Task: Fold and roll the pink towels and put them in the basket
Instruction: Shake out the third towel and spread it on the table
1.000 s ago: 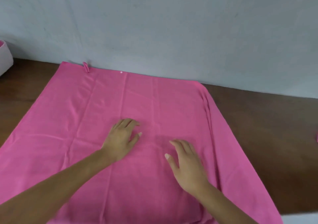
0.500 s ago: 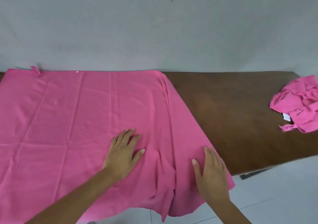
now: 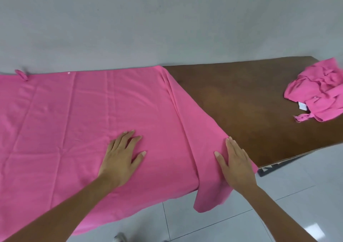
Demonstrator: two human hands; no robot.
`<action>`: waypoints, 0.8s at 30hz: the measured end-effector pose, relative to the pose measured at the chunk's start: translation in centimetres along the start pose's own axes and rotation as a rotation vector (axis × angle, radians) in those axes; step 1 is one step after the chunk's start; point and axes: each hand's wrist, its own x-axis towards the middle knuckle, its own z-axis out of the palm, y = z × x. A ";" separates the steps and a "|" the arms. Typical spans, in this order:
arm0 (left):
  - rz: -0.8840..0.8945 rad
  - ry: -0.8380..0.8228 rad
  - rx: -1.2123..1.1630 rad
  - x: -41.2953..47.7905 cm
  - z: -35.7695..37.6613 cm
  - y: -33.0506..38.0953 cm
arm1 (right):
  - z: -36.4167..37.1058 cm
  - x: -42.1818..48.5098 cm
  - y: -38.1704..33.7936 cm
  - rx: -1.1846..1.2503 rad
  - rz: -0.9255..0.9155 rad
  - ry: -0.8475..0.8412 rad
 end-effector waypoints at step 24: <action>0.264 -0.114 -0.095 1.6 3.4 12.2 | -0.8 -3.8 -0.2 -0.121 0.255 0.083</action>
